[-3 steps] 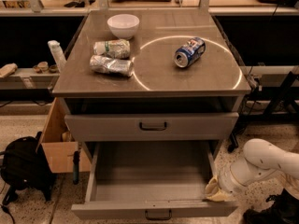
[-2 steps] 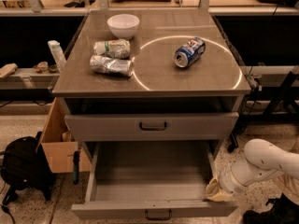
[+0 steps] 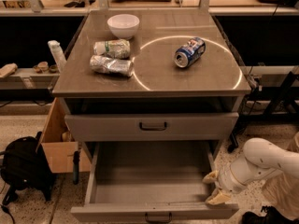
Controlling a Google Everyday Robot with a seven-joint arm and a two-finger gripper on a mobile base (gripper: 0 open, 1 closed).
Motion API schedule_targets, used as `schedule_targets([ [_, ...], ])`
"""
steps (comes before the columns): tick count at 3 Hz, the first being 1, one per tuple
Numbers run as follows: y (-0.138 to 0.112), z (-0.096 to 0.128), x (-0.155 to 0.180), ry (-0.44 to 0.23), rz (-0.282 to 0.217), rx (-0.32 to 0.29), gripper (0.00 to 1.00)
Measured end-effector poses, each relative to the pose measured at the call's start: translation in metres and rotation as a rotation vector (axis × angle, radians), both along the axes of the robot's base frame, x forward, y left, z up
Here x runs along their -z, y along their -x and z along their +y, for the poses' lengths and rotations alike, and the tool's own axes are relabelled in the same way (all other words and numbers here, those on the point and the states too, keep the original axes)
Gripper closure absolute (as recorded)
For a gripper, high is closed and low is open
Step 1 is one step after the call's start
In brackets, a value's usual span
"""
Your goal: Open middle drawer
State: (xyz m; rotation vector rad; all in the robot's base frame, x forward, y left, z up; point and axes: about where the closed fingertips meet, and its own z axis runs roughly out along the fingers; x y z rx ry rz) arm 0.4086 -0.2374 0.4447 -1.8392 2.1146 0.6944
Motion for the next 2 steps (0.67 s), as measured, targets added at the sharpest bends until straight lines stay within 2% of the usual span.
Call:
schedule_targets([
  [1, 0.0000, 0.0000, 0.0000, 0.000, 0.000, 0.000, 0.00],
  [2, 0.0000, 0.0000, 0.0000, 0.000, 0.000, 0.000, 0.00],
])
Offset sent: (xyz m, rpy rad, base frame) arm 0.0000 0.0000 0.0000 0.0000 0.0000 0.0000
